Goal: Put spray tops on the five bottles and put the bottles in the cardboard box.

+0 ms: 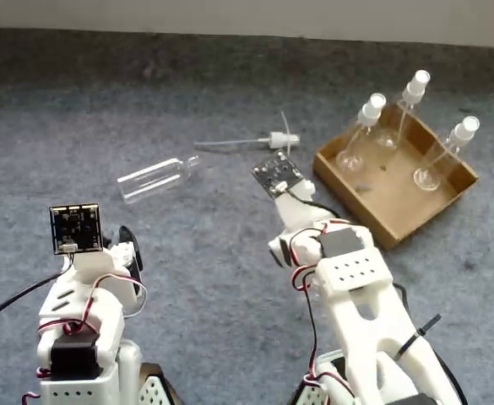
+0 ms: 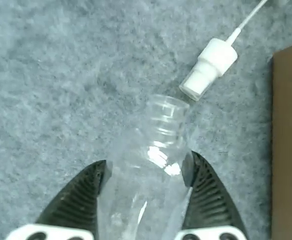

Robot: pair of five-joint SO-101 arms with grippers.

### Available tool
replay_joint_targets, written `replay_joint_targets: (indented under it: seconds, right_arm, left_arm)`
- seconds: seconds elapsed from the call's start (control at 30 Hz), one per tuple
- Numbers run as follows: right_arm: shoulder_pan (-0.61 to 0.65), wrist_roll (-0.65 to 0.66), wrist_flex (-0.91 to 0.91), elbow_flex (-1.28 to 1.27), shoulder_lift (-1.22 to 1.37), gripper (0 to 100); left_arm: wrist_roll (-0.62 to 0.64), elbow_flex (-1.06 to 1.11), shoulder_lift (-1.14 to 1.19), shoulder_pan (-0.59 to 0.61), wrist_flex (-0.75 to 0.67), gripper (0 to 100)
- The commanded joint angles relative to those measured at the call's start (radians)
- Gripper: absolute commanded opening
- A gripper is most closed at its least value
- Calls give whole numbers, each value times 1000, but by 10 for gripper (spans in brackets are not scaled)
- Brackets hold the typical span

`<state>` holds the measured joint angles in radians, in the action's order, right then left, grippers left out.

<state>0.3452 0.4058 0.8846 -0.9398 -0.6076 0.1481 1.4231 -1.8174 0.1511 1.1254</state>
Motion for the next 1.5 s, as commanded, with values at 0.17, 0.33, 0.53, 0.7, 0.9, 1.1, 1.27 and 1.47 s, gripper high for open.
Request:
replay_joint_targets:
  seconds: [0.17,0.33,0.53,0.7,0.9,1.1,1.27,1.47]
  right_arm:
    - [-19,144,-18,15,251,22]
    - [-21,209,62,93,372,177]
    - [-19,209,130,170,377,268]
    - [-18,172,200,236,377,268]
    - [-15,69,254,303,377,268]
    - [-16,9,275,305,378,268]
    - [-16,-25,182,280,381,268]
    - [7,-25,160,200,387,267]
  left_arm:
    - [6,19,-10,-21,-40,46]
    - [6,19,-10,-21,-38,46]
    - [6,19,-10,-21,-38,46]
    - [-37,21,-10,-21,-38,46]
    - [-37,21,-10,-21,-38,46]
    - [-38,21,-10,-21,-40,46]
    - [-38,21,-10,-21,-40,46]
    - [-38,21,-10,-21,-40,46]
